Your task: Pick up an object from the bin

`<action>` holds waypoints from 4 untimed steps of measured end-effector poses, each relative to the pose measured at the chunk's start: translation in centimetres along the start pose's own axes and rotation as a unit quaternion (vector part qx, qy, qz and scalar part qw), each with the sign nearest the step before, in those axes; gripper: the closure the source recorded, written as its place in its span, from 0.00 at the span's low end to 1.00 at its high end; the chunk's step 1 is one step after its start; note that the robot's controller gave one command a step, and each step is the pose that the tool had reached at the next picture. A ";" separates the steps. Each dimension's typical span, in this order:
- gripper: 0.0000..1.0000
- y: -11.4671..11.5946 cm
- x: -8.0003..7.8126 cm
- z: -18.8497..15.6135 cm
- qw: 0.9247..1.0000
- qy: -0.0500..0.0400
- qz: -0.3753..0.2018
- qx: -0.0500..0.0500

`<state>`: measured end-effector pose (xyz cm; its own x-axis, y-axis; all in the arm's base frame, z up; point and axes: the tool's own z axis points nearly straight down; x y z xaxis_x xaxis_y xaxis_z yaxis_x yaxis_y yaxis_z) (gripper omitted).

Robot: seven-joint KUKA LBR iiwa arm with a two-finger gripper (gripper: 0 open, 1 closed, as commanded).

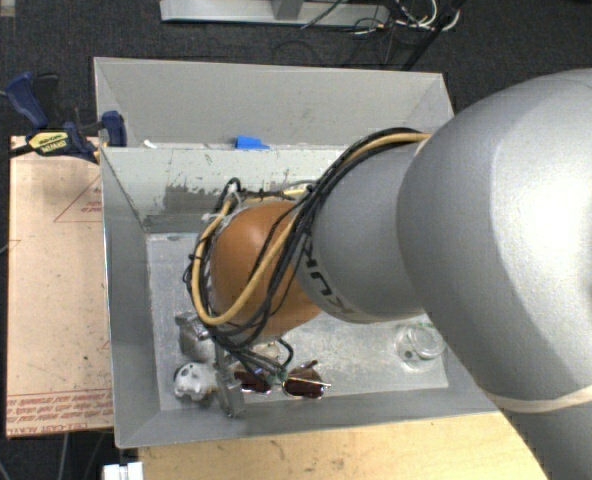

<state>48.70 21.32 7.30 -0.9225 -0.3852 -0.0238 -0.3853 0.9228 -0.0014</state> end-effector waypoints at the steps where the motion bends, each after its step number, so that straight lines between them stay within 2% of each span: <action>1: 1.00 0.4 0.6 0.3 1.000 0.011 0.018 -0.001; 4: 1.00 0.4 0.6 -0.6 1.000 0.013 0.021 -0.001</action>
Offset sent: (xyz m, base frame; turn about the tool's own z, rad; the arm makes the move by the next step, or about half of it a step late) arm 0.0000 0.0000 0.0000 0.0000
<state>47.95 21.46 7.85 -0.9384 -0.3456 0.0018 -0.3456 0.9384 0.0010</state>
